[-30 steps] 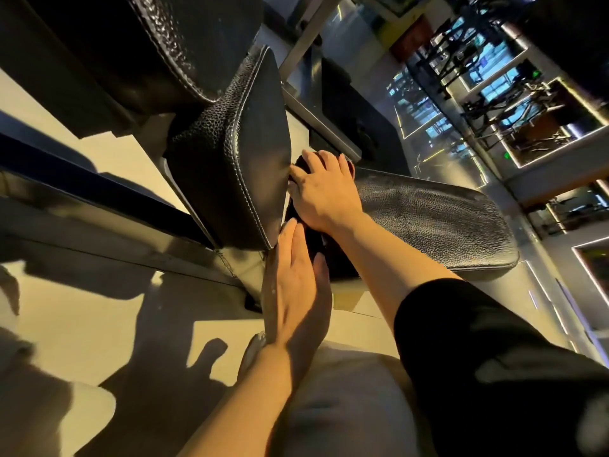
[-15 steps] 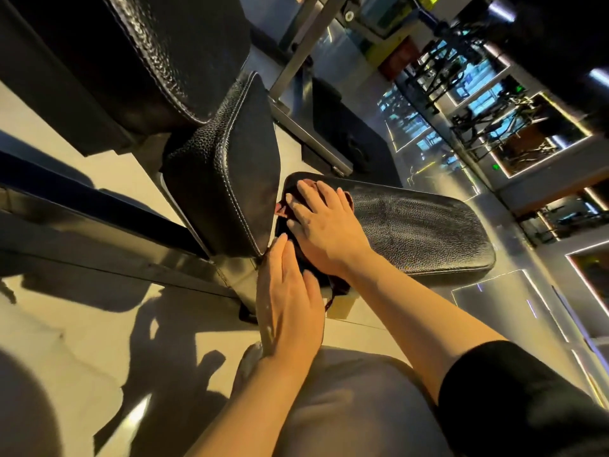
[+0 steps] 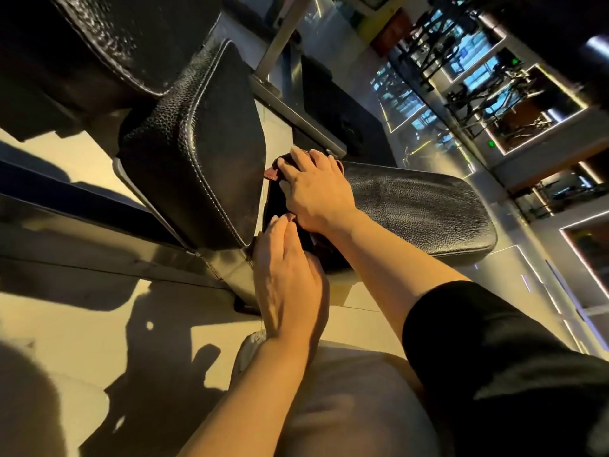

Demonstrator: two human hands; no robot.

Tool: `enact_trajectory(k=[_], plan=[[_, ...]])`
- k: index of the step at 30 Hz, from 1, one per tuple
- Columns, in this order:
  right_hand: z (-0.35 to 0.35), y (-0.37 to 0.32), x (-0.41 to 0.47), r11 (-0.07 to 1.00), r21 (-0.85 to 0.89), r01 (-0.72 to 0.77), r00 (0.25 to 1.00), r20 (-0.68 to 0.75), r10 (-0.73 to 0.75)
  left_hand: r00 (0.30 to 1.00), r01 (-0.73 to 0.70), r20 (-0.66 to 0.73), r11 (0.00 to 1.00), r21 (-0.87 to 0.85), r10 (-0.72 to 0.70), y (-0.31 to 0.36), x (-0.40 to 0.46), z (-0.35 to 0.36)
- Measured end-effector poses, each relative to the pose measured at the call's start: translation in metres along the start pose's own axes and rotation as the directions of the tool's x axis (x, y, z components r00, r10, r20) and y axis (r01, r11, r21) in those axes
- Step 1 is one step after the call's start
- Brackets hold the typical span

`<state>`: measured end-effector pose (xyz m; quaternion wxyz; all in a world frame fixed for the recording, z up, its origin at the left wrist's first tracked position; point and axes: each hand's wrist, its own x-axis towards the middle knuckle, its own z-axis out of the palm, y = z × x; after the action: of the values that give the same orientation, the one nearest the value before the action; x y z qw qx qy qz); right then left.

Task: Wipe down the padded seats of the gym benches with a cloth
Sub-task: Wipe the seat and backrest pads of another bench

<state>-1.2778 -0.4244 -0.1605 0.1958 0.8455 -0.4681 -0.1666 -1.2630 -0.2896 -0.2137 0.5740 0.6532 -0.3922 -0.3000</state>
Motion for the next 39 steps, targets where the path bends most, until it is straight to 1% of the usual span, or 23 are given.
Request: enact_trajectory(k=[4, 8, 10, 14, 18, 19, 21, 24, 28, 31, 34, 37, 39], plan=[[-0.002, 0.036, -0.019, 0.992, 0.009, -0.124, 0.991, -0.048, 0.124, 0.989, -0.138, -0.056, 0.99, -0.002, 0.138, 0.007, -0.006, 0.008], [-0.008, 0.084, -0.048, 0.969, -0.029, -0.247, 0.968, -0.052, 0.245, 0.967, -0.252, 0.042, 0.967, 0.026, 0.251, 0.017, -0.018, 0.016], [-0.013, 0.108, -0.067, 0.948, -0.046, -0.315, 0.949, -0.043, 0.313, 0.954, -0.296, 0.065, 0.954, 0.051, 0.292, 0.02, -0.022, 0.02], [-0.011, 0.144, -0.093, 0.895, -0.122, -0.429, 0.903, -0.048, 0.427, 0.955, -0.29, 0.078, 0.957, 0.025, 0.288, 0.023, -0.025, 0.022], [-0.012, 0.126, -0.093, 0.847, -0.054, -0.529, 0.845, -0.124, 0.52, 0.97, -0.235, 0.067, 0.972, 0.021, 0.233, 0.016, -0.021, 0.015], [-0.012, 0.117, -0.091, 0.851, -0.052, -0.523, 0.847, -0.143, 0.512, 0.974, -0.221, 0.06, 0.975, 0.022, 0.219, 0.013, -0.018, 0.013], [-0.011, 0.098, -0.086, 0.89, -0.067, -0.45, 0.886, -0.157, 0.436, 0.979, -0.199, 0.046, 0.98, 0.028, 0.198, 0.008, -0.014, 0.009], [-0.009, 0.064, -0.069, 0.954, -0.083, -0.287, 0.954, -0.115, 0.277, 0.988, -0.147, 0.046, 0.989, 0.024, 0.146, 0.004, -0.011, 0.002], [-0.005, 0.017, -0.047, 0.987, -0.054, -0.15, 0.986, -0.079, 0.146, 0.993, -0.104, 0.062, 0.994, 0.025, 0.103, -0.001, -0.012, -0.006], [0.002, -0.015, -0.034, 0.999, -0.026, -0.034, 0.998, -0.051, 0.032, 0.998, 0.042, 0.045, 0.999, -0.017, -0.041, -0.005, -0.009, -0.011], [0.002, -0.023, -0.024, 1.0, 0.003, -0.002, 0.999, -0.054, 0.003, 0.996, 0.09, 0.024, 0.995, -0.04, -0.089, -0.01, -0.006, -0.014], [0.004, -0.022, -0.013, 0.999, 0.033, 0.011, 0.998, -0.06, -0.009, 0.996, 0.084, 0.035, 0.994, -0.072, -0.081, -0.014, -0.004, -0.015], [0.006, -0.021, -0.003, 1.0, 0.02, 0.021, 0.998, -0.063, -0.02, 0.995, 0.086, 0.051, 0.991, -0.102, -0.081, -0.013, -0.006, -0.016]])
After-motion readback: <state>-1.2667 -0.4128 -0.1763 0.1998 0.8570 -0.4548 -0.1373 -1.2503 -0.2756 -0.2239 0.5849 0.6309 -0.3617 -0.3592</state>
